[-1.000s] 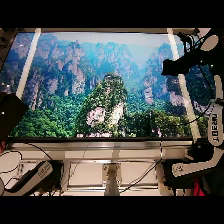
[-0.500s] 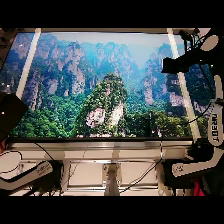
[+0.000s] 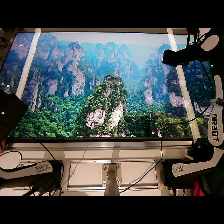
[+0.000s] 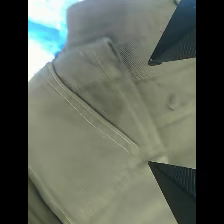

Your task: Fold the clothes and pants, and hang the long-sleeved shirts on hangers.

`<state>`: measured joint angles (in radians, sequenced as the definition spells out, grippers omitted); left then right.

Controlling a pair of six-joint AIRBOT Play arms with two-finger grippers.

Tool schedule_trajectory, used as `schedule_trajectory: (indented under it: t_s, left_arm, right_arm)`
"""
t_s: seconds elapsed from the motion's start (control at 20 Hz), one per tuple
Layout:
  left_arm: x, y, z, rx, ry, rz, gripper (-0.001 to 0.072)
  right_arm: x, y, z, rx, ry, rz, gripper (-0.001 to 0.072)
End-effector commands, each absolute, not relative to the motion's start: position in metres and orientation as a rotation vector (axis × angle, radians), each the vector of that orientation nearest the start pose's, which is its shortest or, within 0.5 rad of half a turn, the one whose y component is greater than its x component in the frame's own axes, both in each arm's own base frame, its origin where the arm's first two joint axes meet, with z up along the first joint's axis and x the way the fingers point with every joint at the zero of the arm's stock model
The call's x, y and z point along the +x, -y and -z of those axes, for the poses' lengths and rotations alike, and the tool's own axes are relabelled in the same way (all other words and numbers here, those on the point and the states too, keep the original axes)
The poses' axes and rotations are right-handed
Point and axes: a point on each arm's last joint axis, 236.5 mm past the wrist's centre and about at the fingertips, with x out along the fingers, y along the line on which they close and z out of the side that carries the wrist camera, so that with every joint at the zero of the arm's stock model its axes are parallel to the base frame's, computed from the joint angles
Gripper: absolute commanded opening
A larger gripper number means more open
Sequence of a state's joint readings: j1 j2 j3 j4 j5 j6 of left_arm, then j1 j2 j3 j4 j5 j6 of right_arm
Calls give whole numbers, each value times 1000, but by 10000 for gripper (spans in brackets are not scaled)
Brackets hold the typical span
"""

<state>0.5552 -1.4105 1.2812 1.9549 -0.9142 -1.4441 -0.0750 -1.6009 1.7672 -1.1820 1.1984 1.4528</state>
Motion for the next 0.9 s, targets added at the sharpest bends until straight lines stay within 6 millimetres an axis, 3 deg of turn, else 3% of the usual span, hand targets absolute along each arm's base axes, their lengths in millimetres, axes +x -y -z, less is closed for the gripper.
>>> schedule_trajectory:
  t_s: [0.0, 0.25, 0.3, 0.45, 0.65, 0.85]
  left_arm:
    - [386, -305, -22, 261, -1128, -510, 689]
    - [408, -299, -12, 371, -1114, -428, 663]
    - [409, -300, -12, 381, -1114, -429, 623]
    - [407, -304, -12, 400, -1123, -435, 612]
    - [406, -305, -10, 402, -1130, -435, 475]
    - [404, -304, 1, 394, -1159, -426, 459]
  right_arm:
    - [527, -45, -117, 250, -946, -244, 20]
    - [534, -44, -138, 241, -891, -246, 21]
    - [535, -44, -142, 239, -882, -247, 21]
    - [537, -44, -152, 235, -858, -248, 21]
    - [539, -44, -160, 231, -838, -249, 20]
    - [539, -44, -160, 231, -838, -249, 20]
